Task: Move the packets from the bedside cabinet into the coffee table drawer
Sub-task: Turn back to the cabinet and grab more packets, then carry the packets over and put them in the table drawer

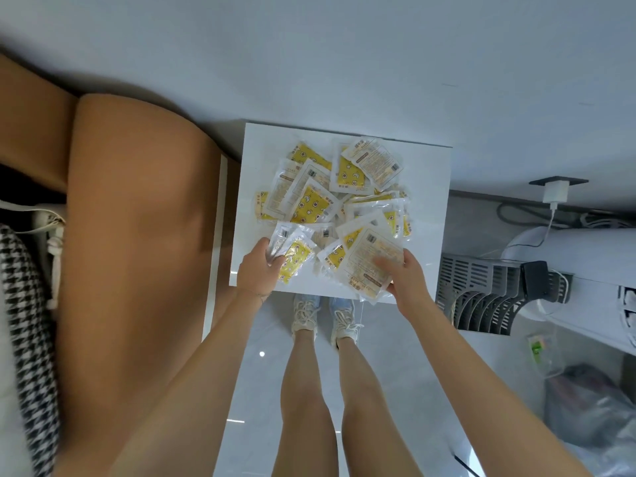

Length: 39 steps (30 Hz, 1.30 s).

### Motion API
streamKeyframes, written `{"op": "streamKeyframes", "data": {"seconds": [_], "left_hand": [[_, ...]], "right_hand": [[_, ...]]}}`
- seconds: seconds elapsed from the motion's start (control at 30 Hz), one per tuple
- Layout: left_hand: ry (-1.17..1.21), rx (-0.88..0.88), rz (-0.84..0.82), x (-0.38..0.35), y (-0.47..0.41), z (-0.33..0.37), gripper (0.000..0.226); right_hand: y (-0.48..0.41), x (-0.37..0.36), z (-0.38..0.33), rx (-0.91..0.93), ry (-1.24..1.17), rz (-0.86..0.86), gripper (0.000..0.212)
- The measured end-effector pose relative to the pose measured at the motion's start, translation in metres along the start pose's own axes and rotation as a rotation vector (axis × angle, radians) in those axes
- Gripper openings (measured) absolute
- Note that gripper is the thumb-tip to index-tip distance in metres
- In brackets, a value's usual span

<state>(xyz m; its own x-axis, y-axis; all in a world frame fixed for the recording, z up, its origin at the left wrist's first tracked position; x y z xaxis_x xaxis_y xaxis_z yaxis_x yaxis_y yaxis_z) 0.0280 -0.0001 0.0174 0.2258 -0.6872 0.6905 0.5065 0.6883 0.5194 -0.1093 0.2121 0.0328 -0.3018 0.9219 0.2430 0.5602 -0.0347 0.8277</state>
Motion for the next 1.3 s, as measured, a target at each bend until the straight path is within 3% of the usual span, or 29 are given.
{"op": "streamKeyframes", "data": {"seconds": [0.2,0.3,0.4,0.87,1.07,1.3], "left_hand": [[0.253,0.099,-0.014,0.045,0.035,-0.006,0.028],[0.573,0.159,-0.030,0.080,0.063,-0.011,0.007],[0.763,0.165,-0.021,0.115,0.099,-0.024,0.025],[1.225,0.451,0.536,0.195,0.283,-0.114,0.024],[1.338,0.520,0.777,0.215,0.364,-0.184,0.021],[1.362,0.660,0.990,0.228,0.467,-0.304,0.025]], "right_hand": [[0.048,-0.012,-0.017,0.085,0.104,0.028,0.033],[0.072,-0.024,-0.028,0.160,0.155,-0.005,0.041],[0.100,-0.040,-0.035,0.218,0.214,-0.082,0.042],[0.263,-0.109,-0.012,0.566,0.612,-0.511,0.034],[0.329,-0.152,0.051,0.655,0.805,-0.667,0.036],[0.426,-0.209,0.163,0.629,0.822,-0.779,0.037]]}}
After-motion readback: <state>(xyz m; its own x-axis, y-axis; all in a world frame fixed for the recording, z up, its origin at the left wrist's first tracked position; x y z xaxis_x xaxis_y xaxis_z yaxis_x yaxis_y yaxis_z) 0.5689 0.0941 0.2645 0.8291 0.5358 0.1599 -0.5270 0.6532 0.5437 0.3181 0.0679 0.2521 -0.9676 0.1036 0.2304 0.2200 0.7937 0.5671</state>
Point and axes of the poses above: each hand's wrist, its own y-axis away from the middle knuckle, its own x-axis out of the back of the hand, z = x × y, the point moved 1 cm from there along -y, towards the middle knuckle, and after that the axes turned 9 degrees about z, right-handed, at the moved point
